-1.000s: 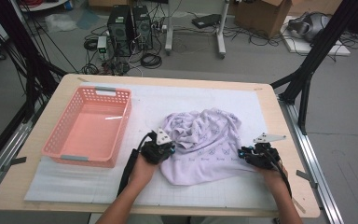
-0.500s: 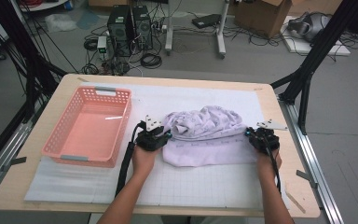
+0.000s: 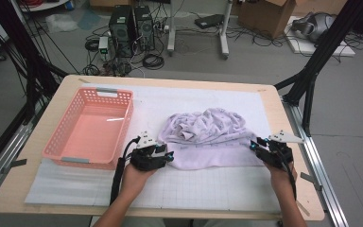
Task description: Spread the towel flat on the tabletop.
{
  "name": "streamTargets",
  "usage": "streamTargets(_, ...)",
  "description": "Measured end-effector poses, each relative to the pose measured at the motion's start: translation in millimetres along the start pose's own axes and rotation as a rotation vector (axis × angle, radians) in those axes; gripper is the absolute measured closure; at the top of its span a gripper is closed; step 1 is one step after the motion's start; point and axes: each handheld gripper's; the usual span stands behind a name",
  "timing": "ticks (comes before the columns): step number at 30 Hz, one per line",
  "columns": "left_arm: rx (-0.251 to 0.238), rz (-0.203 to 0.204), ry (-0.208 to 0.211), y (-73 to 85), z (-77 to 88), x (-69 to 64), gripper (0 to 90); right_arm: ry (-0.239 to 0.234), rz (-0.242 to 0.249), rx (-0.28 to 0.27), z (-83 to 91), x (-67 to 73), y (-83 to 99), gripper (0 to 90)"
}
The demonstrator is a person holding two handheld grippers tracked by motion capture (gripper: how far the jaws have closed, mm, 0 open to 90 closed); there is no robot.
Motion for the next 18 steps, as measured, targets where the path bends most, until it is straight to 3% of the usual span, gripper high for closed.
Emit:
streamTargets(2, 0.026, 0.013, 0.007, 1.4, -5.6, 0.5, 50.8, -0.01, 0.02, 0.027, 2.2, 1.9, 6.7, 61.0)
streamTargets(5, 0.044, 0.023, 0.012, 0.6, -17.5, -3.0, 46.4, -0.078, 0.0, 0.07, -0.3, 1.8, 15.7, 56.1)
streamTargets(6, 0.066, 0.003, 0.004, 0.5, -21.0, -4.7, 50.0, -0.105, 0.008, 0.08, -2.2, 4.7, 17.3, 56.2)
streamTargets(7, 0.085, -0.011, -0.015, 0.9, -23.0, -6.3, 63.4, -0.129, 0.019, 0.086, -3.8, 7.7, 17.6, 57.0)
streamTargets(8, 0.087, -0.02, -0.051, 0.4, -22.6, -7.7, 70.7, -0.145, 0.03, 0.094, -5.3, 10.4, 17.4, 58.2)
streamTargets(9, 0.1, 0.003, -0.049, -0.6, -20.5, -6.0, 84.7, -0.164, 0.042, 0.105, -7.1, 14.4, 17.1, 59.2)
streamTargets(11, 0.119, 0.013, -0.058, -0.8, -15.6, -3.1, 87.1, -0.197, 0.071, 0.134, -11.1, 22.8, 16.8, 62.1)
streamTargets(13, 0.108, 0.018, -0.057, -0.3, -6.7, 0.3, 87.3, -0.2, 0.114, 0.158, -14.1, 30.5, 17.9, 65.6)
streamTargets(15, 0.084, 0.024, -0.051, 0.5, 3.7, 2.7, 87.2, -0.22, 0.129, 0.166, -12.1, 34.8, 17.6, 77.9)
streamTargets(16, 0.085, 0.018, -0.051, 1.0, 7.0, 3.0, 87.2, -0.231, 0.144, 0.17, -10.9, 38.6, 17.9, 85.8)
streamTargets(18, 0.102, -0.012, -0.067, 3.4, 14.8, 3.0, 87.2, -0.257, 0.15, 0.18, -9.2, 44.5, 18.1, 87.7)
Point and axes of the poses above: each handheld gripper's, and its own axes: z roughly backward along the jaws, y roughly out of its underside, x roughly to its left, and after that the axes turned 1 degree about -z, right-handed
